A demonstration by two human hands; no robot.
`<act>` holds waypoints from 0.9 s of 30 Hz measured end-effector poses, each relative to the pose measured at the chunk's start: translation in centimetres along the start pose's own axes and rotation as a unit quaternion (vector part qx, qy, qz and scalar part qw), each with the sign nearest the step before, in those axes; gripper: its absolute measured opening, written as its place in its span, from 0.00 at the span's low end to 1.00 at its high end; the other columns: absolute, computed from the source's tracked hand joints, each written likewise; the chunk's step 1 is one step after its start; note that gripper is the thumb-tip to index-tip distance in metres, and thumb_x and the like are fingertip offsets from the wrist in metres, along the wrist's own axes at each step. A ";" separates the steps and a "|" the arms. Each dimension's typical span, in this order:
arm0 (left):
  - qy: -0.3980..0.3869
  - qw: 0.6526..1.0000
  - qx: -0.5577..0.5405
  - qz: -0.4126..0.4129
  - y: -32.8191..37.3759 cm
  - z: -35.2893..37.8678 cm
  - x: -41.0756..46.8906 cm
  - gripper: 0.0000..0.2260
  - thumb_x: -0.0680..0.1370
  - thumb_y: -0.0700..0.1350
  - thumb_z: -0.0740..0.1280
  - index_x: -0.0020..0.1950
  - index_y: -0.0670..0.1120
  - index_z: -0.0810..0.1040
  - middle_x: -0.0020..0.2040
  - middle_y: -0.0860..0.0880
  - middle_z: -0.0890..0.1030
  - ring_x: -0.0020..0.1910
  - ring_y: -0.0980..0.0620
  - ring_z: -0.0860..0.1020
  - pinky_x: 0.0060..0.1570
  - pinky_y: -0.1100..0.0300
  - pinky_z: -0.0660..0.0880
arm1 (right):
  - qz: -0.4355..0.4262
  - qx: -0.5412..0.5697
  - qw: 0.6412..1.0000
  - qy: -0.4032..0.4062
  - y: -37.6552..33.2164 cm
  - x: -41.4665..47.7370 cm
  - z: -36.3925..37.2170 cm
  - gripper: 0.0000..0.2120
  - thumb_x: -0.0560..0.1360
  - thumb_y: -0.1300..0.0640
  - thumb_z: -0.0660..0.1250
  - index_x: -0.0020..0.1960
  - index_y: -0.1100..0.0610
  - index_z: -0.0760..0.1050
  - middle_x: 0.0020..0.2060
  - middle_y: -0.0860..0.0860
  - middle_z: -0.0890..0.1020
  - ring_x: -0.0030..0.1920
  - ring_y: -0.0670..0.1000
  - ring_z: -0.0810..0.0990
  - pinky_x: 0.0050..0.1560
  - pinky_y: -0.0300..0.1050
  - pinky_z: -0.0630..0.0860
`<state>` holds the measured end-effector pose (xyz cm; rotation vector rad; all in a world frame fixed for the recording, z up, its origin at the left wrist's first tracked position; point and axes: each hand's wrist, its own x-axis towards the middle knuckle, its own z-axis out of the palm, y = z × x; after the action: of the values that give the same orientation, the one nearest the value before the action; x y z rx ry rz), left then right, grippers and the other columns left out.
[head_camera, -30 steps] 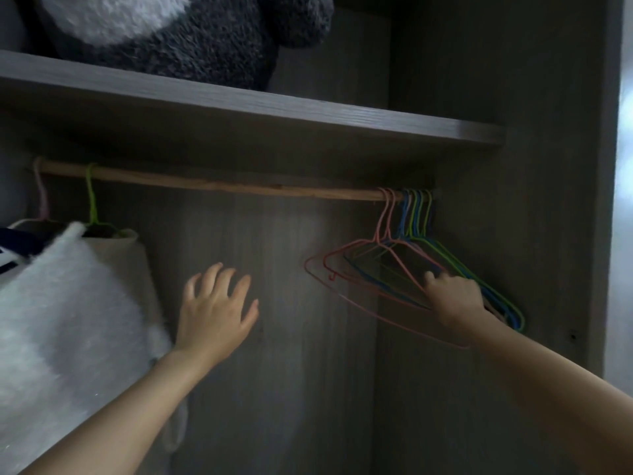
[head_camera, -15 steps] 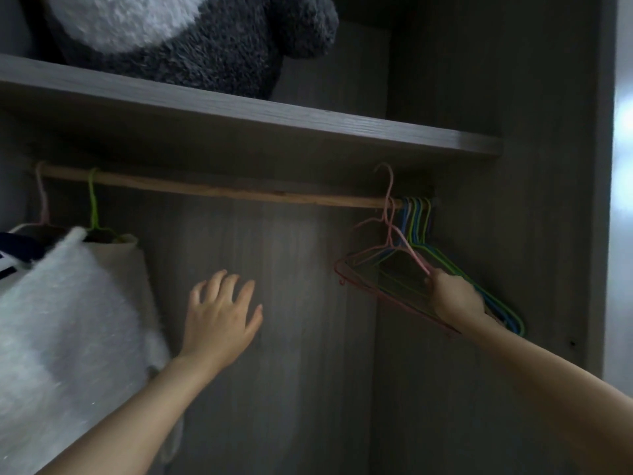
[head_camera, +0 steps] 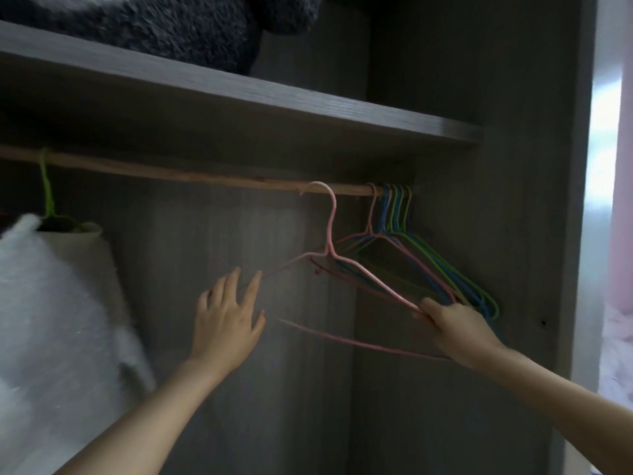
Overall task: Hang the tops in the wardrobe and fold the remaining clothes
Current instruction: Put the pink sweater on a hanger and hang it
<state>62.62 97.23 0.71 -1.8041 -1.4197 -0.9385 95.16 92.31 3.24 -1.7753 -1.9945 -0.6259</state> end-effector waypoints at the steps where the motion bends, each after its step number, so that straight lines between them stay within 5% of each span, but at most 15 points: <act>1: -0.004 1.000 -0.009 -0.001 0.3 0.3 -0.1 0.27 0.65 0.46 0.76 0.61 0.38 0.77 0.56 0.31 0.78 0.51 0.34 0.79 0.44 0.42 0.76 | -0.011 0.007 1.000 0.001 0.0 -0.7 0.1 0.09 0.81 0.47 0.52 0.45 0.50 0.62 0.33 0.47 0.72 0.42 0.56 0.79 0.35 0.46 0.63; 6: 0.003 0.998 -0.055 0.005 1.6 2.0 -1.3 0.31 0.61 0.42 0.80 0.62 0.36 0.77 0.52 0.31 0.79 0.45 0.33 0.80 0.41 0.41 0.77 | -0.025 0.137 0.990 -0.021 0.3 -3.9 2.4 0.15 0.79 0.50 0.61 0.34 0.45 0.61 0.22 0.46 0.66 0.25 0.43 0.67 0.31 0.44 0.60; 10: -0.003 0.995 -0.090 0.041 2.3 3.5 -3.7 0.24 0.68 0.46 0.68 0.62 0.36 0.76 0.46 0.37 0.82 0.40 0.39 0.81 0.35 0.48 0.78 | 0.008 0.191 0.981 -0.034 1.1 -6.4 4.6 0.17 0.77 0.53 0.64 0.33 0.45 0.63 0.21 0.46 0.68 0.25 0.44 0.67 0.31 0.46 0.64; 13: -0.011 0.991 -0.123 0.052 2.4 4.4 -5.5 0.29 0.64 0.42 0.77 0.63 0.36 0.76 0.45 0.39 0.82 0.40 0.40 0.81 0.35 0.49 0.78 | 0.025 0.191 0.980 -0.048 1.1 -7.7 5.8 0.17 0.77 0.53 0.65 0.33 0.44 0.63 0.22 0.45 0.72 0.24 0.45 0.68 0.30 0.44 0.63; 16: -0.011 0.989 -0.133 0.058 2.3 5.0 -7.5 0.25 0.69 0.47 0.66 0.64 0.38 0.76 0.46 0.40 0.82 0.40 0.41 0.81 0.36 0.51 0.78 | 0.047 0.180 0.981 -0.060 0.6 -9.1 6.5 0.18 0.77 0.53 0.65 0.32 0.44 0.62 0.24 0.38 0.74 0.25 0.43 0.70 0.29 0.42 0.62; 19: -0.045 0.985 -0.158 0.059 2.7 5.7 -9.9 0.27 0.70 0.51 0.56 0.65 0.40 0.75 0.47 0.41 0.82 0.41 0.42 0.81 0.37 0.51 0.78 | 0.067 0.151 0.984 -0.070 0.3 -11.2 7.4 0.16 0.76 0.54 0.66 0.33 0.47 0.64 0.20 0.45 0.70 0.22 0.43 0.67 0.30 0.42 0.61; 23: -0.071 0.976 -0.196 0.068 3.8 7.1 -13.8 0.25 0.71 0.46 0.68 0.66 0.39 0.73 0.49 0.40 0.82 0.41 0.41 0.81 0.37 0.49 0.78 | 0.069 0.088 0.991 -0.073 0.0 -14.7 8.1 0.11 0.75 0.57 0.69 0.36 0.60 0.73 0.19 0.46 0.64 0.24 0.52 0.66 0.29 0.43 0.64; 27: -0.125 0.956 -0.248 0.090 5.4 7.1 -19.0 0.35 0.65 0.41 0.77 0.69 0.38 0.67 0.50 0.39 0.81 0.42 0.41 0.81 0.38 0.49 0.79 | 0.005 0.051 0.999 -0.003 0.0 -19.4 8.3 0.12 0.74 0.56 0.67 0.33 0.57 0.72 0.18 0.54 0.71 0.19 0.57 0.71 0.19 0.37 0.60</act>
<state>65.89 92.34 -19.43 -2.4536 -1.2017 -1.0648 97.40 81.21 -14.59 -1.7275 -1.9845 -0.5064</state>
